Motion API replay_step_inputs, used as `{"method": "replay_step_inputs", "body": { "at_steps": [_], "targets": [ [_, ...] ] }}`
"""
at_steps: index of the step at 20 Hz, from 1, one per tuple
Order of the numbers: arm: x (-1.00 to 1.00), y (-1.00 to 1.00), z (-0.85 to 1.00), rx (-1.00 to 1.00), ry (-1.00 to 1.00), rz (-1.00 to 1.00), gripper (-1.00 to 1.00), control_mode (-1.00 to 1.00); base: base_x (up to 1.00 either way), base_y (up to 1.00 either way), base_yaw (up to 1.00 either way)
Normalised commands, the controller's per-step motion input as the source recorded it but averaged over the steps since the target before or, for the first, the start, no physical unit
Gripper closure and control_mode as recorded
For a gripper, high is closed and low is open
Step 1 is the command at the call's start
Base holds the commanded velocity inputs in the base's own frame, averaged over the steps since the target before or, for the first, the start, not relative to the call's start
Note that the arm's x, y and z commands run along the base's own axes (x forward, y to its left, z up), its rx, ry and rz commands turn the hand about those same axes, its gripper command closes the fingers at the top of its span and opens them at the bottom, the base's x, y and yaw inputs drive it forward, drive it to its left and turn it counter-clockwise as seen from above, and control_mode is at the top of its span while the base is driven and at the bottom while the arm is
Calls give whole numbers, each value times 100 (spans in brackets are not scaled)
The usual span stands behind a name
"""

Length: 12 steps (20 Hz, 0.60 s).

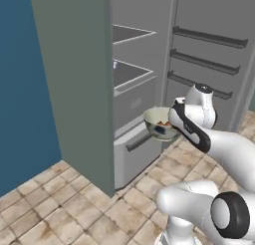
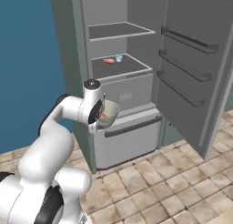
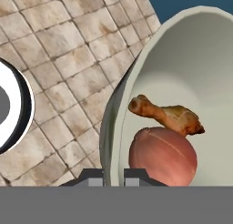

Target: Pick the chicken drumstick and onion from their plates and place them in the bowl. Then put the bowl in the fridge.

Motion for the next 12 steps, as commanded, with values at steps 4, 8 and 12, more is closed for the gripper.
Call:
{"method": "replay_step_inputs", "body": {
  "at_steps": [4,8,12],
  "targets": [
    [0,0,0,0,0,0,100,100,76,0,-18],
    [0,0,0,0,0,0,100,100,84,0,-12],
    [0,0,0,0,0,0,100,100,90,-3,0]
  ]
}}
